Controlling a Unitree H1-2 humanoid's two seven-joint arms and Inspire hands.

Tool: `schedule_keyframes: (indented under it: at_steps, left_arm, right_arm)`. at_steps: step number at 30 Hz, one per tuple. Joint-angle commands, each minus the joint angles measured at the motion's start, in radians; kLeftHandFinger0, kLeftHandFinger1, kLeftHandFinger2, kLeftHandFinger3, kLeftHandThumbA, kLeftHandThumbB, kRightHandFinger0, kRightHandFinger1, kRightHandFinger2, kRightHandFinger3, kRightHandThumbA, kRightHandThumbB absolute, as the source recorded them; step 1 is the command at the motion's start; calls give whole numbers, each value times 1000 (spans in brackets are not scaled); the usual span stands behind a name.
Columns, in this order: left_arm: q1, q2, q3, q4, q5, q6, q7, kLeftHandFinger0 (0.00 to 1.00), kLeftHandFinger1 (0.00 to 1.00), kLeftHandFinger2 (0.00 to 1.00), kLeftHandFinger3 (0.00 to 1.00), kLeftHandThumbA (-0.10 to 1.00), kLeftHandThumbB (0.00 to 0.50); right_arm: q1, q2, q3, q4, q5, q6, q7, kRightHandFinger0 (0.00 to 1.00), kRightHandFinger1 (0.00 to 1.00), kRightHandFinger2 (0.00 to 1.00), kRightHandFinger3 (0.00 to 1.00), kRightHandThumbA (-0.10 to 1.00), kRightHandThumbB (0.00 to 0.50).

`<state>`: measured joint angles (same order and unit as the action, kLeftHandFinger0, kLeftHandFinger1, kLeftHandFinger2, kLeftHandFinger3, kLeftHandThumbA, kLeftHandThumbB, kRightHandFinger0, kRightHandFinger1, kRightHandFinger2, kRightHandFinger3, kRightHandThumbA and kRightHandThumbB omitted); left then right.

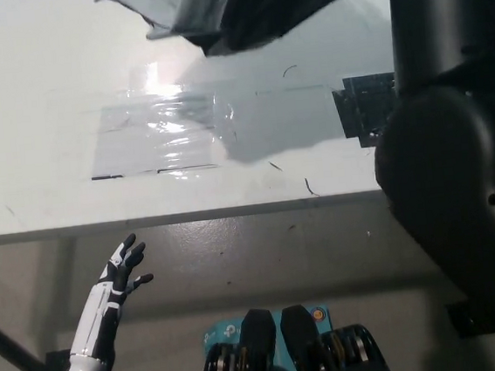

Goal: Use the right hand to pick up a rubix's cube and place it into a plastic bag and lift the bag

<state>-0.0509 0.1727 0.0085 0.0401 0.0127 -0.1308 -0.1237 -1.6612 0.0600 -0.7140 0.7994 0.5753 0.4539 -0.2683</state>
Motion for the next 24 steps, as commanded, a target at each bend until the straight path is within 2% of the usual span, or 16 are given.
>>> schedule_keyframes:
  at_steps: [1, 4, 7, 10, 15, 18, 19, 20, 24]
  left_arm:
    - [-19, 9, -5, -47, -10, -12, -13, 853, 1000, 1000, 1000, 1000, 190]
    - [-17, 10, -6, -51, -9, -11, -14, 849, 1000, 1000, 1000, 1000, 189]
    - [-22, 12, -7, -47, -7, -13, -15, 847, 1000, 1000, 1000, 1000, 192]
    - [-25, 12, -8, -47, -14, -7, -18, 852, 1000, 1000, 1000, 1000, 197]
    - [-23, 13, -11, -55, -4, 6, -16, 850, 1000, 1000, 1000, 1000, 207]
    - [-26, 14, -11, -46, -6, -8, -17, 834, 1000, 1000, 1000, 1000, 197]
    - [-28, 14, -10, -41, -10, -17, -19, 839, 1000, 1000, 1000, 1000, 189]
    - [-30, 16, -10, -37, -14, -22, -22, 842, 1000, 1000, 1000, 1000, 182]
    - [-33, 18, -9, -45, -18, -15, -24, 834, 1000, 1000, 1000, 1000, 172]
  right_arm:
    - [-206, 8, 14, -78, 116, -12, 14, 0, 169, 693, 1000, -100, 1]
    - [-188, 11, 23, -68, 114, -27, 32, 0, 174, 698, 1000, -100, 0]
    - [-147, 29, 17, -43, 130, -42, 36, 0, 235, 722, 1000, -100, 40]
    - [-112, 46, 21, -27, 127, -53, 31, 0, 285, 714, 1000, -100, 29]
    - [-32, 84, 51, 3, 107, -91, 30, 0, 306, 722, 1000, -100, 33]
    - [27, 104, 98, 60, 63, -128, 47, 0, 291, 685, 1000, -100, 39]
    - [45, 109, 109, 98, 53, -148, 48, 0, 271, 661, 1000, -100, 67]
    - [60, 112, 114, 138, 52, -168, 49, 0, 249, 652, 1000, -100, 75]
    - [88, 108, 132, 221, 51, -215, 63, 0, 208, 679, 1000, -100, 75]
